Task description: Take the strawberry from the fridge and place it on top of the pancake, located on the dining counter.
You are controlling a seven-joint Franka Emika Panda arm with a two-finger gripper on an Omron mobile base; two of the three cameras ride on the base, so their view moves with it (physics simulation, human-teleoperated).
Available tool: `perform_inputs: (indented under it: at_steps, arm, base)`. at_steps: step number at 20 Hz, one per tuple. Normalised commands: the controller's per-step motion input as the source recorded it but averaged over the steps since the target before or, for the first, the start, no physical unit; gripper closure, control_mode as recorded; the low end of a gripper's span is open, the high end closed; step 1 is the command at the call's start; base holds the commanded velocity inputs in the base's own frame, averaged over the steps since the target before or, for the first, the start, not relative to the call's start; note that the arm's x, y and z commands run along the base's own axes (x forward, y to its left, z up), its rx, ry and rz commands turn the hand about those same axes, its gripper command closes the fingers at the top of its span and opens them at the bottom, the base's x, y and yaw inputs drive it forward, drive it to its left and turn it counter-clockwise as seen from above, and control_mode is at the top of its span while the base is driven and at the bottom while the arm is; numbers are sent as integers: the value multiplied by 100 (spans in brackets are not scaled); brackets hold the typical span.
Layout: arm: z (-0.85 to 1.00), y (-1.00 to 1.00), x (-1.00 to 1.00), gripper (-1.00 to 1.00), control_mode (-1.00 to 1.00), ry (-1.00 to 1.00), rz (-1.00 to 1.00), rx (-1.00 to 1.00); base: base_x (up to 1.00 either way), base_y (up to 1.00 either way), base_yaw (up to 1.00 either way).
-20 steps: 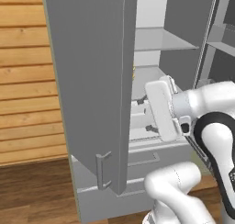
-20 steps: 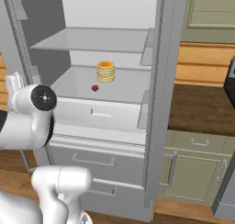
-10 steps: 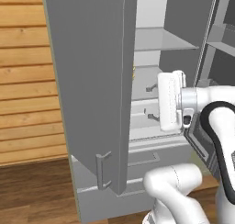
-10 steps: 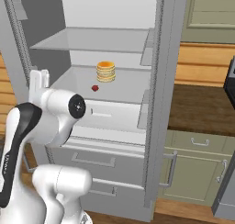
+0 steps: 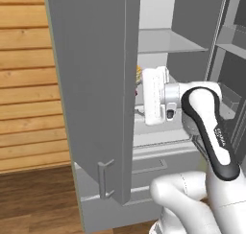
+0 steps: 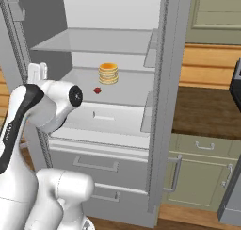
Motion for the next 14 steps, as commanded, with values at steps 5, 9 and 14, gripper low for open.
perform_inputs:
  at_steps: [5,9,14]
  arm:
    - [0,11,54,-100,-100,-1,3,0]
    - [-9,24,3,-100,-100,0,0,0]
    - [-21,53,-6,-100,-100,0,0,0]
  base:
    - [0,0,0]
    - [0,0,0]
    - [0,0,0]
